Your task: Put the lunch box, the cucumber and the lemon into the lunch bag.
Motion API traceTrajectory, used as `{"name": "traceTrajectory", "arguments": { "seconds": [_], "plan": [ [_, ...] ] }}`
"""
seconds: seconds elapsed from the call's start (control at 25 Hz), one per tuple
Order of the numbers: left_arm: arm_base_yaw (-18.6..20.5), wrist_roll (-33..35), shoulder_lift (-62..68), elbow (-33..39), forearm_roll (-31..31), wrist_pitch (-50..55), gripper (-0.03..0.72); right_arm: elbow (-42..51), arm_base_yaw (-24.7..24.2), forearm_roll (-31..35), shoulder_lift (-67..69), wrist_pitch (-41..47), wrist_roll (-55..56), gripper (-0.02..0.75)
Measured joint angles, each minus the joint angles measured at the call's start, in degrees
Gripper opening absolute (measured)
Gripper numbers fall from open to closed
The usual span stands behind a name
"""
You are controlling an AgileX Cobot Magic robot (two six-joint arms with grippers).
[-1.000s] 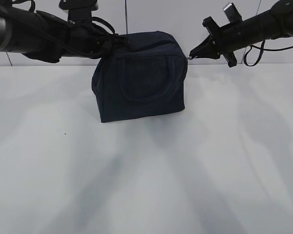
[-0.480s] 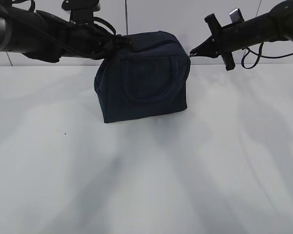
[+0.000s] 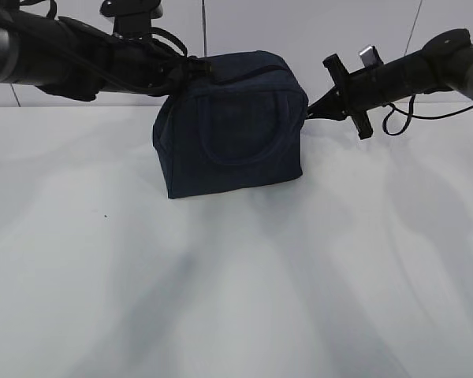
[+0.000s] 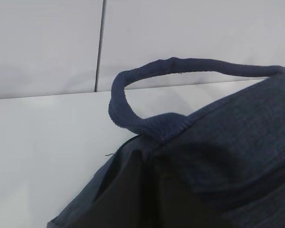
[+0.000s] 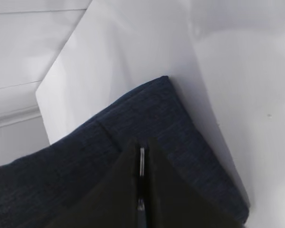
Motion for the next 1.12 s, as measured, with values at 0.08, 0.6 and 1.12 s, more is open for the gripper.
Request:
{"name": "traceTrajectory", "arguments": {
  "seconds": [0.08, 0.6, 1.12],
  "plan": [
    [0.0, 0.0, 0.0, 0.0, 0.0, 0.0, -0.005, 0.0, 0.0, -0.1, 0.5, 0.0, -1.5, 0.007],
    [0.0, 0.0, 0.0, 0.0, 0.9, 0.1, -0.005, 0.0, 0.0, 0.0, 1.4, 0.1, -6.3, 0.007],
    [-0.1, 0.0, 0.0, 0.0, 11.8, -5.8, -0.005, 0.0, -0.1, 3.0, 1.4, 5.7, -14.7, 0.007]
  ]
}}
